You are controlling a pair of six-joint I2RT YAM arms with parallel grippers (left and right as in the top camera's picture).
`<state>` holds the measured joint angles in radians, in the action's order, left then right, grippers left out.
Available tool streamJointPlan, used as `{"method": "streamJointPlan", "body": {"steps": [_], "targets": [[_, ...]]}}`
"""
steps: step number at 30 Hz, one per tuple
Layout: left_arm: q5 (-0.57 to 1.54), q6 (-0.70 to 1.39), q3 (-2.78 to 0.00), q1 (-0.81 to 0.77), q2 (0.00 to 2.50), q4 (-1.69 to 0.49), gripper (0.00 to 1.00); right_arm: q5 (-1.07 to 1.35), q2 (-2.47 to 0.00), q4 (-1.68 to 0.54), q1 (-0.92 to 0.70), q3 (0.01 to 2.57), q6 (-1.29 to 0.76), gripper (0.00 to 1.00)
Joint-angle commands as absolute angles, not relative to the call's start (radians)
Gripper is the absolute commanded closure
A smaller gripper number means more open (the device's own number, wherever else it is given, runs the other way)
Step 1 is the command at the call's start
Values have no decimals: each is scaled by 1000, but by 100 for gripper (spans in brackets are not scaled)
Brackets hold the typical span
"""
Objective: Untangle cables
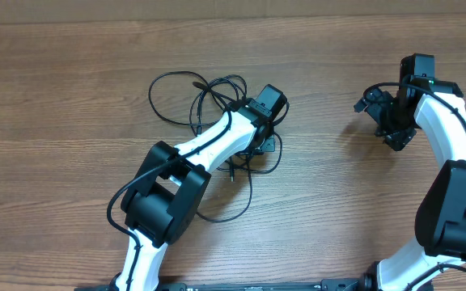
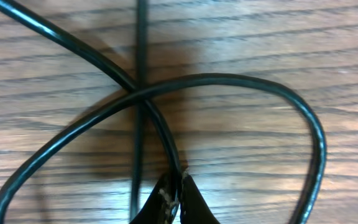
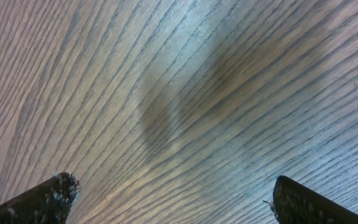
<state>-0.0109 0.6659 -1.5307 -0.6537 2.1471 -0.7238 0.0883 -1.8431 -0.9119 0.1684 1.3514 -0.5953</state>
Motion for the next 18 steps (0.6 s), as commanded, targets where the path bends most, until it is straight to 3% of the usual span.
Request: {"method": "streamJointPlan", "body": {"steps": [1,11,18], "targets": [[159,613,-1518,-662,2191,-712,96,75,-1835,-908,170,1348,-598,0],[531,230,-1518,-635,2191,-700,96,75,-1835,-908,170,1348,-598,0],[839,105,-1523,-564,2190,-694,96,76,-1835,-908,170,1348,-598,0]]}}
